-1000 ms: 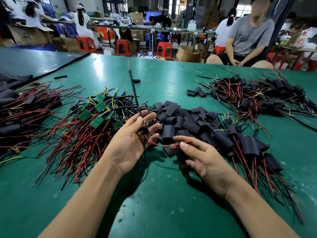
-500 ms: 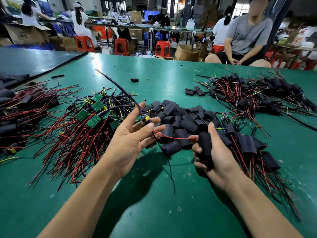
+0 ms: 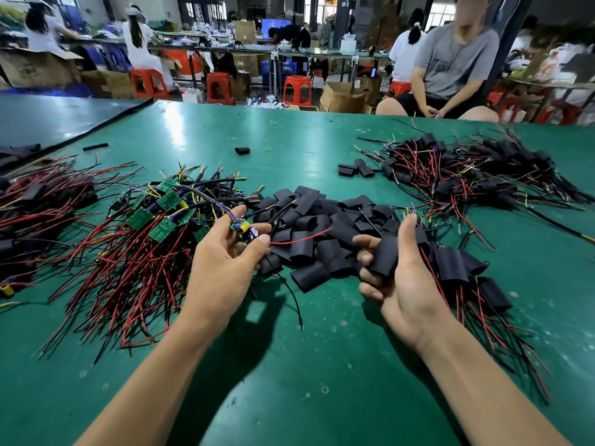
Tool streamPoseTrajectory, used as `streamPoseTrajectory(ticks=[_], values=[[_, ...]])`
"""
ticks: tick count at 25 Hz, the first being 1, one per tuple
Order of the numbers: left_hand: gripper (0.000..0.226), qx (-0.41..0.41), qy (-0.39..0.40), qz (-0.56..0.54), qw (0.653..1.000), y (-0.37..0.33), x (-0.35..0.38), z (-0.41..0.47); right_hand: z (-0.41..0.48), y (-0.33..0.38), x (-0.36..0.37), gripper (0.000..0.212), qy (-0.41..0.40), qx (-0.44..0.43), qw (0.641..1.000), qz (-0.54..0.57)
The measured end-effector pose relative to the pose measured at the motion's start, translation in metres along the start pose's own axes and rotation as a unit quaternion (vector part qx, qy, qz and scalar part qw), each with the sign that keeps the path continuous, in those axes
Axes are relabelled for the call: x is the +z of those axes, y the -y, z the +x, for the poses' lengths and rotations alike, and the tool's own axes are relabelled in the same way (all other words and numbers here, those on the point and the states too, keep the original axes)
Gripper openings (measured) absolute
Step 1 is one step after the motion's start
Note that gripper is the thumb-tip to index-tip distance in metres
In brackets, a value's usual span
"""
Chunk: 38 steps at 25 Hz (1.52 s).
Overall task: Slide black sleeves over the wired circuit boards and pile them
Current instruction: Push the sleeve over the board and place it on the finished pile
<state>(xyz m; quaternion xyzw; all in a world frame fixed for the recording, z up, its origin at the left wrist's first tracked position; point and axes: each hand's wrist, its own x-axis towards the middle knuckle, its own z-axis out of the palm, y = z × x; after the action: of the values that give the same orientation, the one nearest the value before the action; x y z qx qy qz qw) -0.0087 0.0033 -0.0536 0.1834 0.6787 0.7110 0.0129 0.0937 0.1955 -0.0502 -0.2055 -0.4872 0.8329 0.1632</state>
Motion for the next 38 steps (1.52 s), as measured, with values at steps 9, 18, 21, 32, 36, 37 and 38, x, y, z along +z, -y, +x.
streamPoseTrajectory(ticks=[9,18,21,32,36,37,38], values=[[0.031,-0.009,0.007,-0.058,0.998,0.003,0.0,-0.004,0.006,-0.014,-0.001,0.019,-0.007,0.002,1.0,-0.014],[0.024,-0.023,0.007,-0.087,0.996,0.005,0.002,-0.004,0.006,-0.018,-0.006,0.034,-0.003,-0.102,0.989,-0.109],[0.029,-0.022,0.01,-0.086,0.996,0.004,0.002,-0.004,0.006,-0.015,-0.009,0.028,-0.052,-0.132,0.985,-0.102],[0.033,-0.016,0.01,-0.117,0.993,-0.005,0.0,-0.003,0.001,-0.009,-0.007,0.027,-0.089,-0.096,0.987,-0.096],[0.033,-0.011,0.017,-0.126,0.992,-0.007,0.002,-0.004,0.0,-0.01,-0.004,0.02,-0.06,-0.076,0.991,-0.095],[0.033,-0.01,0.017,-0.128,0.992,-0.007,0.003,-0.004,0.0,-0.011,-0.004,0.02,-0.053,-0.073,0.991,-0.098],[0.033,-0.01,0.016,-0.13,0.991,-0.007,0.002,-0.004,0.0,-0.011,-0.004,0.02,-0.046,-0.07,0.991,-0.101]])
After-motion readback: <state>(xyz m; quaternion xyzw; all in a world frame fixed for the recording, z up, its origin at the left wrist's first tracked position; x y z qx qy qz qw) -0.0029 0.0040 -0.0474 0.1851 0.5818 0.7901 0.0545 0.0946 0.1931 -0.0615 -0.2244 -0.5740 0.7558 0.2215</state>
